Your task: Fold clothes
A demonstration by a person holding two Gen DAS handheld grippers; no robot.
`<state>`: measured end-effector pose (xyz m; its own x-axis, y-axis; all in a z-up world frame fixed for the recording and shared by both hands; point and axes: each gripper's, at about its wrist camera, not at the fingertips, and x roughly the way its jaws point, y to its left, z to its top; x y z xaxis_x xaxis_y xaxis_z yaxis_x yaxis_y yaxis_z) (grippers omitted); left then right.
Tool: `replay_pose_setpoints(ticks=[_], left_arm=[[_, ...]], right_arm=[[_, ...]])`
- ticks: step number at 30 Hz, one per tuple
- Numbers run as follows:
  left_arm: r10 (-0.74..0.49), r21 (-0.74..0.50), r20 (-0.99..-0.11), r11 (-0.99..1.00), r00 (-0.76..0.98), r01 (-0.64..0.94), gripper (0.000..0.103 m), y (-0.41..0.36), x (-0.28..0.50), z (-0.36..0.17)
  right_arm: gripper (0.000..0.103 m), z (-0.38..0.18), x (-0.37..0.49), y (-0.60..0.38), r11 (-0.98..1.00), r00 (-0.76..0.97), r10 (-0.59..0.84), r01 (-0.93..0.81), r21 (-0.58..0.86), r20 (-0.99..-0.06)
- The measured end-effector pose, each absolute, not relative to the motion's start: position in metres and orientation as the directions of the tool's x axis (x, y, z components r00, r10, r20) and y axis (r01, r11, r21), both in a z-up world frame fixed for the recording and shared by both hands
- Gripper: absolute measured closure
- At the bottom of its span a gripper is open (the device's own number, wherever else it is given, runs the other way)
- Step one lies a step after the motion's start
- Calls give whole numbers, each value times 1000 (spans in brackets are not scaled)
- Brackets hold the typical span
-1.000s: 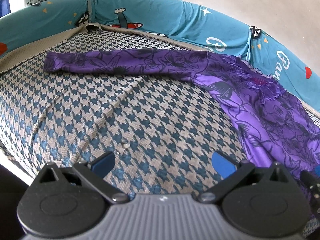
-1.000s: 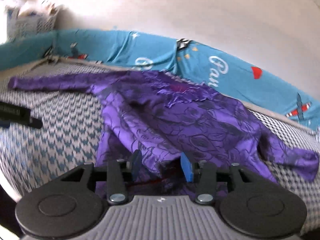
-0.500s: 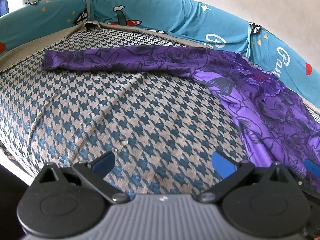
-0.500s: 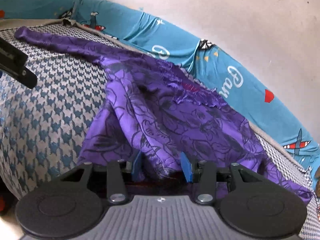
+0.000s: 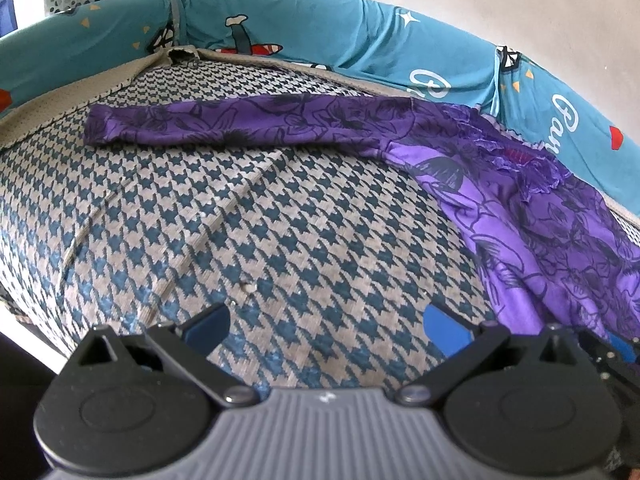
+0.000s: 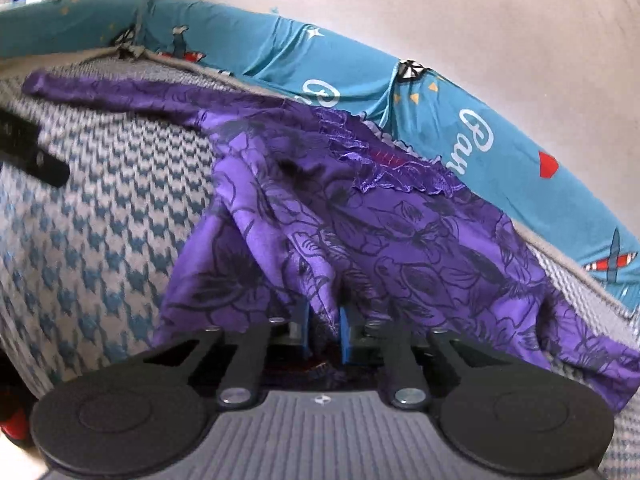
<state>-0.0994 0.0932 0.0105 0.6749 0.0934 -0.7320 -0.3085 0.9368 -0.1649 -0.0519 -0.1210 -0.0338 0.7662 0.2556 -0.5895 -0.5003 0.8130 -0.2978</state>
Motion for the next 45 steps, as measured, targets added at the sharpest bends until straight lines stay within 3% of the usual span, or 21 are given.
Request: replay_pose_setpoints(ticks=[7,19,33,37,45], left_arm=[[121,-163,-724,927,679,-338,0,103,-102,12],[262,-202,-608,862,749,-466,0,156,-125,51],[321,-185,-558,851,766,-491,0,165,-132,64],[326,-172,-564,852,759,-494,0,164,-130,63],[307,-143,-585,872,751,-468,0,155,-125,55]], right_arm=[[89,12,-77,-108,776,650,474,-627,-67,-594],[89,40,-130,-44,584,449,694,-808,76,-562],[89,-13,-121,12,531,354,688,-841,106,-634],[81,-15,-121,16,511,334,694,-853,110,-637],[79,-16,-139,-1,473,313,685,-878,75,-658]])
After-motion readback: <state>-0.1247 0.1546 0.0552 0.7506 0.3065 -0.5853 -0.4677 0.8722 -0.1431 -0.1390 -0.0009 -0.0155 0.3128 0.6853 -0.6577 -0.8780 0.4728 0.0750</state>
